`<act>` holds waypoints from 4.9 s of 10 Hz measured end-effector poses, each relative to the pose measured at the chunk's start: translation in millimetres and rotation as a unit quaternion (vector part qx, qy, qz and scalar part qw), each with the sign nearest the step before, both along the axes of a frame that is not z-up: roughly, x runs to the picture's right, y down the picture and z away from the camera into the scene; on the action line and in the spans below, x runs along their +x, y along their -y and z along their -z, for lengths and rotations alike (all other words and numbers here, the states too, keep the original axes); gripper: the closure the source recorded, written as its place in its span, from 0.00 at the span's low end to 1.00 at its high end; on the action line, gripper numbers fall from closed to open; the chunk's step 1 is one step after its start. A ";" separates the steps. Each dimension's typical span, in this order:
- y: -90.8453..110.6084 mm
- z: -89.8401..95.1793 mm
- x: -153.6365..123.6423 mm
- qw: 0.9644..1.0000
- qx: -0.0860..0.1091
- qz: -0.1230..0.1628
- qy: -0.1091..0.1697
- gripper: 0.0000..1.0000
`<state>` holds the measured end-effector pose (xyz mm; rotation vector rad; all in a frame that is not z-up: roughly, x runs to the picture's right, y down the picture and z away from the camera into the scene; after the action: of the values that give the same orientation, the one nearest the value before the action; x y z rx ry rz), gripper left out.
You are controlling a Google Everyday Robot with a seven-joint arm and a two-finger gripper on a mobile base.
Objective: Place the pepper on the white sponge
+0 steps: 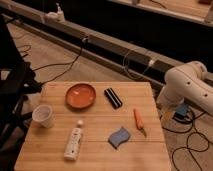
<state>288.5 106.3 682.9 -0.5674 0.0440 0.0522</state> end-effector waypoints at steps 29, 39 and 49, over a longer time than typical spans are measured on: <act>-21.8 -35.6 -60.8 0.953 0.024 0.234 0.191 0.35; -44.4 -79.0 -49.7 0.921 -0.015 0.335 0.197 0.35; -81.3 -164.5 -67.1 0.927 -0.018 0.277 0.252 0.36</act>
<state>221.4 187.7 847.4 -0.5745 -0.2975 -0.6489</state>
